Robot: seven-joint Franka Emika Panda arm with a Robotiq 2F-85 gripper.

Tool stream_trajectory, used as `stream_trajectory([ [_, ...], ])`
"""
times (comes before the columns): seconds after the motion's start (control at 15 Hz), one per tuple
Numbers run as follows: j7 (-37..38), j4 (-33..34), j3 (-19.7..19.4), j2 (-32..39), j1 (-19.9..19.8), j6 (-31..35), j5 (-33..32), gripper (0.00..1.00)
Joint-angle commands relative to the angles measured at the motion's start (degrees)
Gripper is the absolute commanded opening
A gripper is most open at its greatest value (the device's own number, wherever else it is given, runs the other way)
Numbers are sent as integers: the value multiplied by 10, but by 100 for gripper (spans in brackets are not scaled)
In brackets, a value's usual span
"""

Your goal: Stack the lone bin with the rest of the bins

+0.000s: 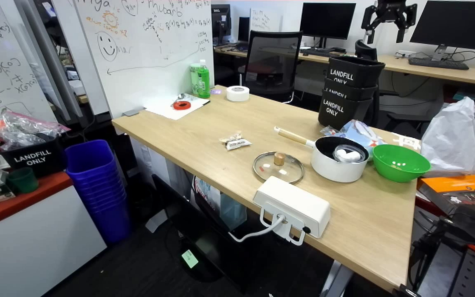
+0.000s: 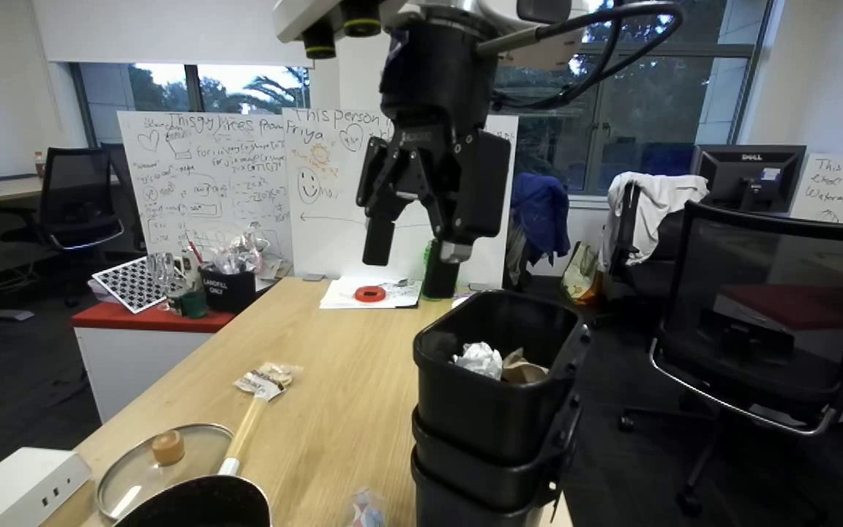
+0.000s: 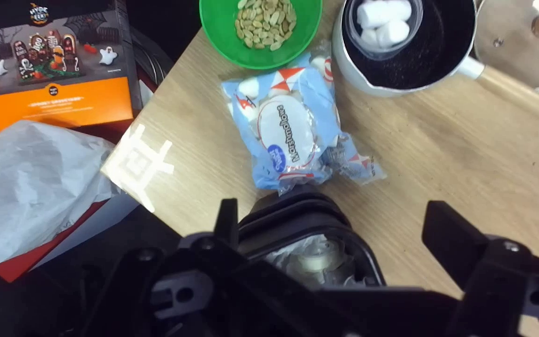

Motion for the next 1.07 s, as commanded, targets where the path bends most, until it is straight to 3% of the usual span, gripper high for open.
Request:
stream_trajectory([
  [0.0, -70, -39, 11, -28, 14, -25, -22, 100],
  [0.53, -212, -177, 26, -112, 70, 5, -106, 100],
  [0.73, -244, -231, 41, -143, 69, 29, -149, 100],
  [0.8, -222, -173, 41, -107, 62, -9, -129, 100],
  [1.0, -232, -203, 43, -126, 64, 4, -140, 100],
])
